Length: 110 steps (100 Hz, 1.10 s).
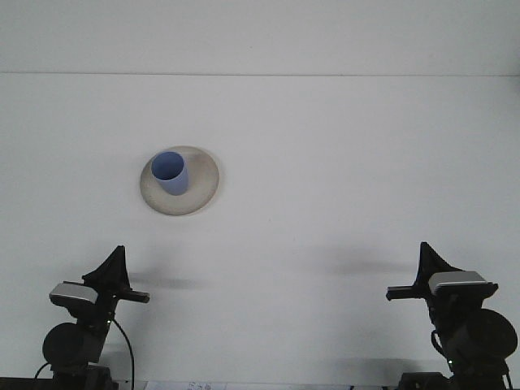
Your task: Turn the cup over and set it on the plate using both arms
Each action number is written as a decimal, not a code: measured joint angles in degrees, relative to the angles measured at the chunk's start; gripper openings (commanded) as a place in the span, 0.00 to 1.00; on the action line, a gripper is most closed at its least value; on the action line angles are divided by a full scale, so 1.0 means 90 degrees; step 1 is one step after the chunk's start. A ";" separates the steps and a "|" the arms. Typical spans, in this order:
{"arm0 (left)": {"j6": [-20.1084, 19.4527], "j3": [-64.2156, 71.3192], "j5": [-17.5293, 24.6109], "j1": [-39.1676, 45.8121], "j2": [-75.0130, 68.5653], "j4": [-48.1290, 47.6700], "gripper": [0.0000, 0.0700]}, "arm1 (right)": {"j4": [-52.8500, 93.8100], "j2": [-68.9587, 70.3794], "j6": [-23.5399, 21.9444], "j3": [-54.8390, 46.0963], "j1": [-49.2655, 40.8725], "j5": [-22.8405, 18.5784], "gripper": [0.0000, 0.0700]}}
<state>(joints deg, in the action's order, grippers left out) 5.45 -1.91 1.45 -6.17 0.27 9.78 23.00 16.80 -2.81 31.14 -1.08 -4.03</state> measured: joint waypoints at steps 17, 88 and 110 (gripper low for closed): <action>0.0000 0.0000 0.0000 0.0000 0.0000 0.0000 0.02 | -0.0046 -0.0194 -0.0002 -0.0119 0.0000 -0.0002 0.00; 0.0000 0.0000 0.0000 0.0000 0.0005 0.0002 0.02 | -0.3551 -0.1841 -0.0002 -0.3366 0.0000 -0.0046 0.00; 0.0000 0.0000 0.0000 0.0000 0.0005 0.0000 0.02 | -0.3633 -0.1853 -0.0002 -0.3366 0.0000 -0.0046 0.00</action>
<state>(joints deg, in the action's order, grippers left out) 5.45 -1.91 1.45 -6.17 0.32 9.78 -9.69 0.12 -2.83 0.84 -1.08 -4.45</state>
